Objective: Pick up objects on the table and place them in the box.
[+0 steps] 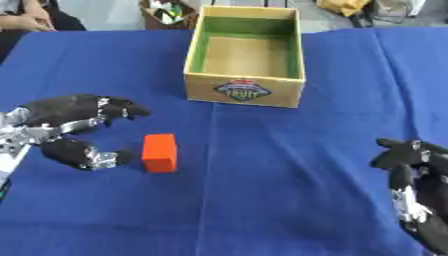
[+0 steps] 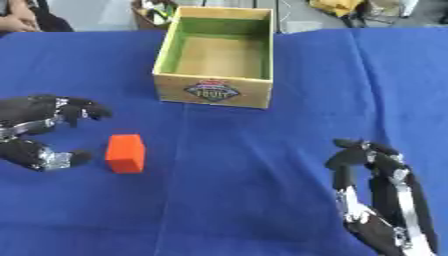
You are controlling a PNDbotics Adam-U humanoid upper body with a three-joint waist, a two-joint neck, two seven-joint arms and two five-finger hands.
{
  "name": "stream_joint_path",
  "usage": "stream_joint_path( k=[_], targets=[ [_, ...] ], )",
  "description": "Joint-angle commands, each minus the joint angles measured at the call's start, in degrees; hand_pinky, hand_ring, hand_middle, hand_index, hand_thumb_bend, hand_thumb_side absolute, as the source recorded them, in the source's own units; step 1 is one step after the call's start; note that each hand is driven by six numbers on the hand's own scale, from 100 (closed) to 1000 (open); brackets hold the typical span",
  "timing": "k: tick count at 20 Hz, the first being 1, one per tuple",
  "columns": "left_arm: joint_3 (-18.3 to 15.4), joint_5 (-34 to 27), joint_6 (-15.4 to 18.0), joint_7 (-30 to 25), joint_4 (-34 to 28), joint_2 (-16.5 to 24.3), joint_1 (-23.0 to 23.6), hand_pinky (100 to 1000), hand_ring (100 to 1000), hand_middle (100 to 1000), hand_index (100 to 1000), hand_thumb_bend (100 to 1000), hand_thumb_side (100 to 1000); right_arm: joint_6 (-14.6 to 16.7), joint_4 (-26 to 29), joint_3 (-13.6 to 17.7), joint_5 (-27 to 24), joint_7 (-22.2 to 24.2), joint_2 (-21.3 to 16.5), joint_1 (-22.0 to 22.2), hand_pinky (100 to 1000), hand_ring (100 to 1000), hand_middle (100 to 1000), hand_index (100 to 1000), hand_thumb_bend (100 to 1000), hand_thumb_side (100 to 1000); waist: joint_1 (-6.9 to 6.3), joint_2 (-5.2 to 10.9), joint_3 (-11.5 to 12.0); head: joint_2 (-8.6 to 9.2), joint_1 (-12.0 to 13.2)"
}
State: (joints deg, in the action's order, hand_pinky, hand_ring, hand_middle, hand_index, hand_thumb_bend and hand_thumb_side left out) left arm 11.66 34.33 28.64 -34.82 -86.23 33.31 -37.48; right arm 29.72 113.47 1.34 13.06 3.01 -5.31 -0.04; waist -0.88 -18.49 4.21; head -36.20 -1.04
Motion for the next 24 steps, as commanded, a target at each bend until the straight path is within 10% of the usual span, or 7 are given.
stream_joint_path(
  k=[1, 24],
  targets=[
    [0.0, -0.2, 10.9, -12.2, 0.8, 0.4, -1.6, 584, 828, 903, 1000, 410, 1000, -0.2, 1.1, -0.1, 0.4, -0.1, -0.4, -0.2, 768, 501, 441, 528, 100, 495, -0.14, 1.21, -0.1, -0.30, 0.2],
    [4.8, 13.9, 17.5, -6.4, 6.2, -2.2, -6.4, 734, 897, 913, 1000, 487, 1000, -1.7, 1.1, 0.6, 0.5, -2.1, -1.8, 0.6, 765, 498, 436, 523, 100, 485, -1.82, 2.66, 2.0, -1.95, -2.9]
  ],
)
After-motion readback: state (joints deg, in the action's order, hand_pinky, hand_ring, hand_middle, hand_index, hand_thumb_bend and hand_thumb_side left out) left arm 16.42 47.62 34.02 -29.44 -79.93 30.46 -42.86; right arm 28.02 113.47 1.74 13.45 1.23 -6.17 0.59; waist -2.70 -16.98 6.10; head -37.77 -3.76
